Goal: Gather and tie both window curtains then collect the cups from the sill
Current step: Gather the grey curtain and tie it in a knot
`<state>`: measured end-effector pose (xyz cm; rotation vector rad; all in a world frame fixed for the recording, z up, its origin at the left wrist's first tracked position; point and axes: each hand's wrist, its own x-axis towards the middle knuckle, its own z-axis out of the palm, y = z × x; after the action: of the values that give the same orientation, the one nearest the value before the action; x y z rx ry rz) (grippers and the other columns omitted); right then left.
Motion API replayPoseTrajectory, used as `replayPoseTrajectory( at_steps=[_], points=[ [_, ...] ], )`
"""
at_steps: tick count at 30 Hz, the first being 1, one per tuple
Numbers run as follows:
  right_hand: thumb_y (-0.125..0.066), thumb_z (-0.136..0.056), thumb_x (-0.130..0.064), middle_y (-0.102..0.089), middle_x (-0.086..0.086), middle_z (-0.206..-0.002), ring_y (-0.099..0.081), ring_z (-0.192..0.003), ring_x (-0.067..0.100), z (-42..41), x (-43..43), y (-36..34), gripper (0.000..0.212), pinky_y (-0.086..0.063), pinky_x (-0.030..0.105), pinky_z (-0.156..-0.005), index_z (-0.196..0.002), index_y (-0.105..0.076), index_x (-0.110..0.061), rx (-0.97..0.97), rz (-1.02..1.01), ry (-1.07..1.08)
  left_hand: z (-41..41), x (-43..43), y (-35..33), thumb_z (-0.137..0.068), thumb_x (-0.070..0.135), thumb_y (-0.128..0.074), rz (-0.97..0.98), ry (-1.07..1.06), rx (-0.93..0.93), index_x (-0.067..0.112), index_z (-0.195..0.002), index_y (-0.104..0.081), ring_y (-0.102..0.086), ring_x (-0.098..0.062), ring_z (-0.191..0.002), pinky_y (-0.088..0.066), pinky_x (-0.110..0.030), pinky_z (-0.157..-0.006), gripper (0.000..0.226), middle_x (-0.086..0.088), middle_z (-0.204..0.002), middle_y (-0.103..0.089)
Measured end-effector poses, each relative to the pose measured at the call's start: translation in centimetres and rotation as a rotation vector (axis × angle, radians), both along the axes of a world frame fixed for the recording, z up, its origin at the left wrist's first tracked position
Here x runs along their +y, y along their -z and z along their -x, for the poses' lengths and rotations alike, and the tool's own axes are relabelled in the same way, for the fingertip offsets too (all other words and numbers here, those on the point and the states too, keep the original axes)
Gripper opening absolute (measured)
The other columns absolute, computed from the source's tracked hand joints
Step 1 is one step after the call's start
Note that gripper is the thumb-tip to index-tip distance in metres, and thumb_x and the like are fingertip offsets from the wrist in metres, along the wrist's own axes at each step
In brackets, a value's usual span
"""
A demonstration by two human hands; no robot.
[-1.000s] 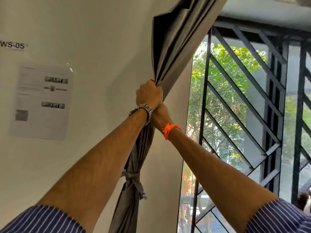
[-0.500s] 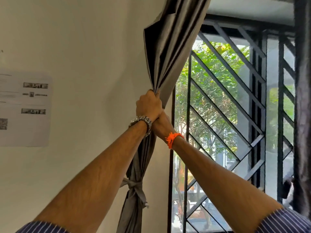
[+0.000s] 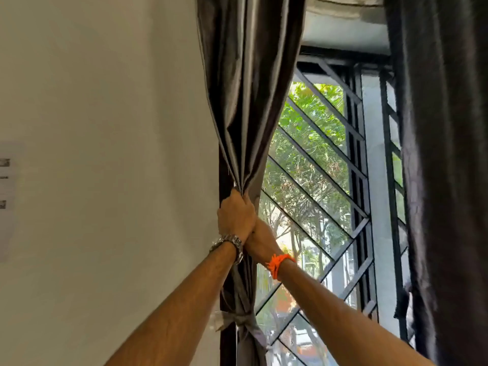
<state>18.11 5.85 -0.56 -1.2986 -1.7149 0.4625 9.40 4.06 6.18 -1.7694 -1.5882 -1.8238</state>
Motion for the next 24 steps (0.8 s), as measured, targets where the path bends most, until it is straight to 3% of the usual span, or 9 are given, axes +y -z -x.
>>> replayPoseTrajectory(
  at_steps=[1,4,7,9,13,15,16,19,24],
  points=[
    [-0.047,-0.095,0.000,-0.054,-0.014,-0.035,-0.051,-0.041,-0.016,0.3,-1.2,-0.7,0.015,-0.034,0.000,-0.041,-0.084,-0.056,-0.002,0.182,-0.052,-0.088,-0.6,0.1,0.5,-0.098,0.030,-0.041,-0.004,-0.010,-0.010,0.007,-0.100,-0.055,-0.061,-0.042,-0.096,-0.047,-0.042,-0.081,0.027,-0.019,-0.103,-0.065],
    [-0.057,-0.083,-0.006,-0.061,-0.018,-0.062,-0.056,-0.053,-0.010,-0.8,-2.3,-1.3,0.018,-0.037,0.002,-0.045,-0.095,-0.067,-0.015,0.080,-0.326,-0.147,-2.1,0.6,2.6,-0.095,0.028,-0.047,0.011,-0.032,-0.042,0.011,-0.105,-0.054,-0.062,-0.039,-0.094,-0.048,-0.041,-0.080,0.021,-0.015,-0.101,-0.066],
    [-0.054,-0.081,0.000,-0.071,-0.001,-0.083,-0.065,-0.072,0.013,-2.7,-1.9,0.5,0.028,-0.044,0.011,-0.056,-0.101,-0.069,-0.013,0.047,-0.338,-0.157,-3.5,0.9,4.5,-0.093,0.027,-0.052,0.042,-0.053,-0.097,0.011,-0.124,-0.050,-0.061,-0.039,-0.101,-0.047,-0.041,-0.084,0.035,-0.016,-0.108,-0.066],
    [-0.049,-0.080,0.004,-0.074,0.003,-0.092,-0.066,-0.079,0.017,-4.0,-2.0,0.9,0.040,-0.049,0.017,-0.064,-0.108,-0.070,-0.014,0.085,-0.345,-0.161,-4.4,1.0,5.1,-0.091,0.030,-0.056,0.051,-0.069,-0.133,0.013,-0.135,-0.041,-0.060,-0.040,-0.105,-0.046,-0.042,-0.087,0.050,-0.016,-0.115,-0.065],
    [-0.045,-0.075,0.008,-0.074,0.006,-0.091,-0.066,-0.079,0.016,-6.1,-2.0,0.9,0.044,-0.053,0.018,-0.068,-0.105,-0.072,-0.011,0.204,-0.346,-0.079,-6.2,0.4,5.2,-0.076,0.060,-0.067,-0.023,-0.022,-0.230,0.024,-0.145,-0.020,-0.061,-0.039,-0.107,-0.047,-0.043,-0.088,0.091,-0.011,-0.124,-0.063],
    [-0.047,-0.073,0.007,-0.074,0.005,-0.091,-0.065,-0.079,0.013,-7.0,-2.1,0.7,0.042,-0.049,0.009,-0.068,-0.102,-0.073,-0.009,0.272,-0.361,-0.023,-7.0,-0.2,4.9,-0.065,0.078,-0.063,-0.067,0.007,-0.245,0.029,-0.146,-0.013,-0.062,-0.039,-0.107,-0.052,-0.047,-0.088,0.107,-0.011,-0.126,-0.063],
    [-0.047,-0.073,0.006,-0.074,0.005,-0.091,-0.065,-0.080,0.013,-7.3,-2.3,0.5,0.041,-0.050,0.011,-0.070,-0.100,-0.073,-0.009,0.306,-0.372,0.011,-7.4,-0.5,4.7,-0.063,0.083,-0.059,-0.098,0.013,-0.249,0.030,-0.146,-0.012,-0.062,-0.038,-0.107,-0.053,-0.048,-0.087,0.110,-0.012,-0.127,-0.062],
    [-0.047,-0.075,0.004,-0.073,0.007,-0.092,-0.066,-0.082,0.018,-8.2,-2.3,-0.1,0.035,-0.055,0.030,-0.079,-0.099,-0.071,-0.008,0.400,-0.411,0.092,-8.1,-1.3,3.9,-0.069,0.085,-0.050,-0.203,0.002,-0.266,0.029,-0.147,-0.015,-0.060,-0.036,-0.113,-0.050,-0.045,-0.089,0.102,-0.010,-0.138,-0.055],
    [-0.045,-0.087,-0.013,-0.067,-0.002,-0.081,-0.063,-0.073,0.018,-9.0,-2.6,-0.2,0.024,-0.051,0.033,-0.068,-0.095,-0.067,-0.017,0.447,-0.438,0.086,-8.2,-1.6,2.9,-0.075,0.084,-0.040,-0.161,-0.034,-0.277,0.028,-0.146,-0.019,-0.063,-0.035,-0.108,-0.049,-0.039,-0.083,0.093,-0.010,-0.135,-0.057]
  ],
)
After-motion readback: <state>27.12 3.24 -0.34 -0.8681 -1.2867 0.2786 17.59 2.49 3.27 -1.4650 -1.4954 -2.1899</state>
